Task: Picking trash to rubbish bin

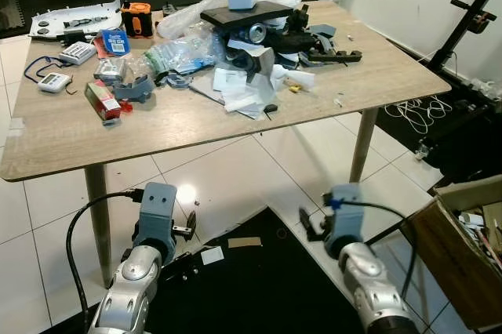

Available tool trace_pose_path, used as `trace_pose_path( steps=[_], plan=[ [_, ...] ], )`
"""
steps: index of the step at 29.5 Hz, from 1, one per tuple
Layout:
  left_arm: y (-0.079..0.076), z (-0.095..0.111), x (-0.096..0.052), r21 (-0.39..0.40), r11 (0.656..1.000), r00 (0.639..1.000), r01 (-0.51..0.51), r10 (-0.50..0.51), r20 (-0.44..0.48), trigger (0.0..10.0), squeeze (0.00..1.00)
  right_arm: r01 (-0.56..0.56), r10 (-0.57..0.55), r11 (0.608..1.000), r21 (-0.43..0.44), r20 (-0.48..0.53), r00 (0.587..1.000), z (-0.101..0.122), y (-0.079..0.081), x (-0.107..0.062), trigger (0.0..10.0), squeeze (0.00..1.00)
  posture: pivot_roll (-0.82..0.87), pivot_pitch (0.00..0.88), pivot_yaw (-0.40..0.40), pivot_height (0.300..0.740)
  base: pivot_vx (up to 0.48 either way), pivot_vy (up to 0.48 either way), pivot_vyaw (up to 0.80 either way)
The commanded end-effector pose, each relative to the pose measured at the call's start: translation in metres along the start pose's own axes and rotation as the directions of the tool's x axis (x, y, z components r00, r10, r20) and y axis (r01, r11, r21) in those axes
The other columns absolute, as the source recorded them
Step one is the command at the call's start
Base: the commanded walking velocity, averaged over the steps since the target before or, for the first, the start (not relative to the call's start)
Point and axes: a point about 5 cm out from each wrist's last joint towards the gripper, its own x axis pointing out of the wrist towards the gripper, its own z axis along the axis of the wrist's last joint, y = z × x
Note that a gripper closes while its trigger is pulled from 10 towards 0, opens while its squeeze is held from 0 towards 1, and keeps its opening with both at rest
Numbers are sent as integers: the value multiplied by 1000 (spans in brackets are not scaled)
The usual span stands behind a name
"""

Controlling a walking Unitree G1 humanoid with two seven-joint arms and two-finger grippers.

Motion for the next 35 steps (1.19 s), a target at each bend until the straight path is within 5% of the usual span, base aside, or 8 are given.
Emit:
trace_pose_path(
  steps=[1,12,35],
  plan=[
    [-3,1,-2,-21,999,1000,26,-26,8,10000,0,19,-19,1000,4,101,995,23,-8,3,10000,0,177,91,-38,740,0,0,0],
    [-4,24,2,-61,997,996,42,-37,79,10000,0,-55,60,998,-33,187,981,60,-1,14,10000,0,174,85,-37,740,86,0,0],
    [-3,36,2,-124,992,993,36,-21,120,10000,0,-168,182,981,-94,176,967,74,20,16,10000,0,176,65,-34,740,346,0,0]
  ],
)
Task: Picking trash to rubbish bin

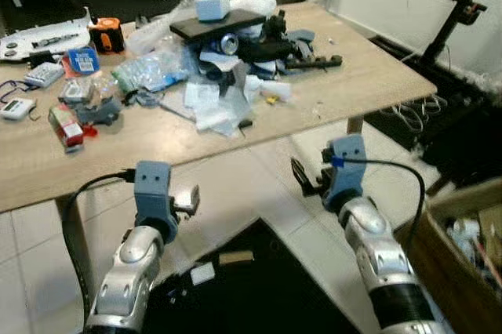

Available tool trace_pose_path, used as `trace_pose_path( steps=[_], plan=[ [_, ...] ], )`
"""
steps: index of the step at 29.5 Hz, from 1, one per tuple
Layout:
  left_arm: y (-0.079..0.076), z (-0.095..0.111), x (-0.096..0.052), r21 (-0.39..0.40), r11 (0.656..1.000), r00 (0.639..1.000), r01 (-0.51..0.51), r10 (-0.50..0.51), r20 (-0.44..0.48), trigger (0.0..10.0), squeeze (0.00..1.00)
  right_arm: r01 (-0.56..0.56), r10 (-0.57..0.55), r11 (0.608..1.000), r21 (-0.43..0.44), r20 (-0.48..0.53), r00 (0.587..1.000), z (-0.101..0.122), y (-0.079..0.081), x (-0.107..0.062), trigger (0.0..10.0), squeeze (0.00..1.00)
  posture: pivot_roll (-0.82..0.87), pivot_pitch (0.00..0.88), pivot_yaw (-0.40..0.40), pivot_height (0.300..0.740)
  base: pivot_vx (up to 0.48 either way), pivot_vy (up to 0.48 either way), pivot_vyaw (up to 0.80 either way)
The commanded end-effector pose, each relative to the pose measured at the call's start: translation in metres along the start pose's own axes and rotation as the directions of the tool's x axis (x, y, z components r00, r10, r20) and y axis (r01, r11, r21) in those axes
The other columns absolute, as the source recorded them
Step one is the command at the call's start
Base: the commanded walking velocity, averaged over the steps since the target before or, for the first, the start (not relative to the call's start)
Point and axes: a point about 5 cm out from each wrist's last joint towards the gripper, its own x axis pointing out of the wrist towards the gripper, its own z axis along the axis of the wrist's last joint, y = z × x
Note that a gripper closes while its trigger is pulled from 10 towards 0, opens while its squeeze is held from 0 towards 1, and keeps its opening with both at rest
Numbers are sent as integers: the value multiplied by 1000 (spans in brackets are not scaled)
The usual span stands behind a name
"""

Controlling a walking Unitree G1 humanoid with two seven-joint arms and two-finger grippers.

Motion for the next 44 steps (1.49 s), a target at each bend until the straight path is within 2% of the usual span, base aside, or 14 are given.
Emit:
trace_pose_path(
  steps=[1,15,28,33,44],
  plan=[
    [3,-2,-1,-18,1000,1000,-12,12,-16,10000,0,-30,30,1000,5,-8,1000,1,7,1,10000,0,176,65,-34,740,311,0,0],
    [4,-2,-3,-23,1000,1000,-16,15,-21,10000,0,-58,58,998,5,-11,998,4,13,0,10000,0,175,65,-35,740,309,0,0],
    [4,-2,-3,-24,999,999,-22,22,-25,10000,0,-67,67,998,0,-3,998,10,11,2,10000,0,175,77,-39,740,290,0,0],
    [3,-3,-3,21,999,999,-29,29,-18,10000,0,-74,74,997,-3,0,997,12,12,4,10000,0,175,85,-41,740,0,0,0],
    [3,-4,-4,26,999,999,-23,24,-22,10000,0,-86,87,996,10,-38,996,15,6,14,10000,0,175,85,-41,740,0,0,0]
  ],
)
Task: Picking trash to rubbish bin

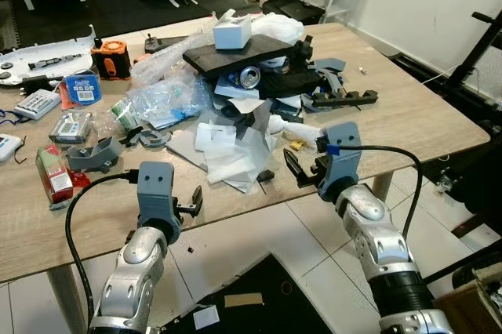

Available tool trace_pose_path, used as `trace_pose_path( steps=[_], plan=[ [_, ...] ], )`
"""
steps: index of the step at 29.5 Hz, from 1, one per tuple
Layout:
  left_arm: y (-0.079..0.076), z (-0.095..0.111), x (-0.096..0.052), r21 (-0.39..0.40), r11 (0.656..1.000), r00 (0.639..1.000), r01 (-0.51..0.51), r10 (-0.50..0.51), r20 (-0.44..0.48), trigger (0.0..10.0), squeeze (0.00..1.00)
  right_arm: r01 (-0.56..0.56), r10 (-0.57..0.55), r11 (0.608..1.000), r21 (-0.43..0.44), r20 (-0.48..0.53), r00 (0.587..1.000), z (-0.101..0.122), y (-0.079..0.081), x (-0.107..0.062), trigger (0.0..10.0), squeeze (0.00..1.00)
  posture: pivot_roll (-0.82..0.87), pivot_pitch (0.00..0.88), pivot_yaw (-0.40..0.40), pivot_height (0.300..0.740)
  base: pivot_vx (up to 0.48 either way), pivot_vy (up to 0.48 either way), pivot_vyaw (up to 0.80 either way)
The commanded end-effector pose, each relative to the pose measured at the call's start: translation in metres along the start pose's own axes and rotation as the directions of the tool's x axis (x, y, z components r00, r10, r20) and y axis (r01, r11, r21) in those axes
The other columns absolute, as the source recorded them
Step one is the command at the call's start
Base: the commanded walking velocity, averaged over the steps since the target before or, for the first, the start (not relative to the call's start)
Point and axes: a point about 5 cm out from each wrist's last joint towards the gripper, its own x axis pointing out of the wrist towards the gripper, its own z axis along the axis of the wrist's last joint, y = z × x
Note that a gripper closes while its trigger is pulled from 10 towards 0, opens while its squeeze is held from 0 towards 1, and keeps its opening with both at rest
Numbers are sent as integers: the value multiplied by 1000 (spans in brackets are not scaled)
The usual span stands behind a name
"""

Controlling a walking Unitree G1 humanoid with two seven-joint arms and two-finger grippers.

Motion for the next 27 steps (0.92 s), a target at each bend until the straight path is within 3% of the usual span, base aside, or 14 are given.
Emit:
trace_pose_path(
  steps=[1,2,3,4,5,6,7,11,13,21,24,25,27],
  plan=[
    [1,-3,-2,17,1000,1000,3,-3,-11,10000,0,-21,22,1000,14,-28,999,0,-6,2,10000,0,175,85,-41,740,0,0,0],
    [0,-2,-2,26,1000,1000,7,-7,-9,10000,0,-47,48,999,14,-33,998,2,-7,3,10000,341,175,85,-41,740,0,0,0],
    [0,-2,-2,26,1000,1000,7,-7,-9,10000,0,-47,48,999,14,-33,998,2,-7,3,10000,341,175,85,-41,740,0,0,0],
    [0,-3,-2,33,999,1000,14,-14,-16,10000,0,-78,78,997,0,-49,996,4,-9,5,10000,761,175,85,-41,740,0,0,0],
    [0,-3,-2,33,999,1000,14,-14,-16,10000,0,-78,78,997,0,-49,996,4,-9,5,10000,761,175,85,-41,740,0,0,0],
    [0,-4,-2,57,998,1000,16,-15,-23,10000,0,-108,107,994,-16,-71,992,7,-11,6,10000,871,177,95,-38,740,0,-480,0],
    [1,-6,-2,60,998,999,-2,5,-36,10000,0,-142,136,989,-50,-110,985,10,-15,7,10000,875,172,93,-37,740,0,-480,0],
    [2,-7,-2,47,999,999,-10,12,-37,10000,0,-150,143,987,-50,-118,983,10,-15,8,10000,867,172,93,-37,740,0,-480,0],
    [3,-7,-2,52,999,999,-15,17,-41,10000,0,-206,197,978,-42,-155,968,12,-15,9,10000,1000,175,99,-29,740,0,0,0],
    [5,-6,-2,64,998,999,-13,16,-45,10000,0,-342,344,939,42,-182,921,25,-11,15,10000,1000,175,98,-26,740,0,0,0],
    [7,-5,-1,70,997,999,-23,26,-40,10000,0,-410,402,912,2,-198,894,30,-7,18,10000,1000,171,101,-28,740,0,0,0],
    [8,-4,-1,72,997,999,-27,30,-39,10000,0,-414,403,910,-15,-204,892,30,-6,20,10000,671,170,103,-29,740,0,0,0],
    [8,-4,0,73,997,999,-30,33,-38,10000,0,-413,400,910,-24,-207,893,30,-6,21,10000,671,170,103,-29,740,0,0,0]
  ],
)
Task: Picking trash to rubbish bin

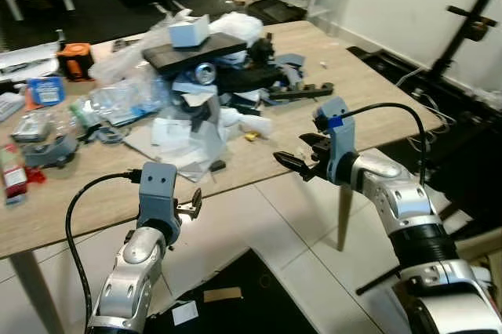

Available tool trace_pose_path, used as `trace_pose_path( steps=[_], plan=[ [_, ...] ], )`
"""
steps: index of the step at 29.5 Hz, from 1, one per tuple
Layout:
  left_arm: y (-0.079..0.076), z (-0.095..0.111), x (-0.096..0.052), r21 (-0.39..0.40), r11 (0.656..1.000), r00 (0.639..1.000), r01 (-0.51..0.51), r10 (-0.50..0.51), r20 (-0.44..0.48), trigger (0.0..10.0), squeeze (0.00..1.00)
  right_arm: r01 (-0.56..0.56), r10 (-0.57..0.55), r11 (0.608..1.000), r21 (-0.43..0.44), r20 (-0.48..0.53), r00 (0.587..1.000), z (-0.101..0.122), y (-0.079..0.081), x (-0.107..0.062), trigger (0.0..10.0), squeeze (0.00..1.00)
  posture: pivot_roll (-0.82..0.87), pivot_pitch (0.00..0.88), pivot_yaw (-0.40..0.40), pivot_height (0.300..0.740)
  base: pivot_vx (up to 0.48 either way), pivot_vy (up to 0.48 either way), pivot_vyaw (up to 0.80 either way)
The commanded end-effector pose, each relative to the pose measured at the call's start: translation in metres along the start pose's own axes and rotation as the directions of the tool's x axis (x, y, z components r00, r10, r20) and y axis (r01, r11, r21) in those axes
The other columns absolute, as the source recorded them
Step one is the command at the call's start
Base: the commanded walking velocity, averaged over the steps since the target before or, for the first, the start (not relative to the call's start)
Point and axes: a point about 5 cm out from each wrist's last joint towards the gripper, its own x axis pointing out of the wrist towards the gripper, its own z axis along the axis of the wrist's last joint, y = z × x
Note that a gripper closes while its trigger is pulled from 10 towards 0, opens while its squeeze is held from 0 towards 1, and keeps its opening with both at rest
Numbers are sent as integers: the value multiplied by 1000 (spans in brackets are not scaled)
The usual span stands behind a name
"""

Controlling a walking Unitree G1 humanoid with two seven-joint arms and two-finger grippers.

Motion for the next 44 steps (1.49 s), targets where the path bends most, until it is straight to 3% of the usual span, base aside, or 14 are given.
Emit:
trace_pose_path(
  steps=[1,7,15,18,19,20,24,26,29,33,38,44],
  plan=[
    [4,-4,-1,10,1000,1000,-17,17,-22,10000,0,-18,18,1000,-15,-11,1000,0,3,5,10000,0,170,106,-33,740,0,0,0],
    [5,-3,-1,25,1000,1000,-17,17,-17,10000,0,-60,60,998,1,-5,998,2,5,9,10000,0,175,107,-39,740,0,0,0],
    [11,8,-1,126,991,999,-41,38,27,10000,0,-85,93,994,-69,118,989,16,12,23,10000,0,182,118,-38,740,0,0,0],
    [17,13,-1,158,985,997,-65,59,43,10000,0,-72,81,995,-71,143,986,18,14,27,10000,0,197,135,-48,740,0,0,0],
    [25,21,-1,178,980,994,-92,81,69,10000,0,-72,82,995,-67,161,984,19,17,32,10000,0,206,147,-55,740,0,0,0],
    [34,29,-2,179,977,991,-112,97,92,10000,0,-83,90,995,-49,170,981,18,21,36,10000,0,212,155,-60,740,0,0,0],
    [46,42,-6,151,983,988,-109,90,126,10000,0,-125,127,992,-22,171,977,14,31,46,10000,0,233,176,-71,740,0,0,0],
    [46,42,-6,151,983,988,-109,90,126,10000,0,-125,127,992,-22,171,977,14,31,46,10000,0,233,176,-71,740,0,0,0],
    [39,55,-17,126,992,985,-32,10,171,10000,0,-170,177,984,-53,158,972,9,46,59,10000,0,267,248,-110,740,0,0,0],
    [36,59,-19,123,992,983,-20,-4,185,10000,0,-177,185,982,-65,159,970,9,49,62,10000,0,267,248,-110,740,0,0,0],
    [38,89,-24,126,992,957,-21,-17,291,10000,0,-206,235,967,-147,218,947,26,63,74,10000,0,283,301,-134,740,0,0,0],
    [37,98,-28,156,988,953,14,-60,296,10000,0,-182,223,963,-198,210,952,28,67,79,10000,0,289,318,-140,740,0,0,0]
  ],
)
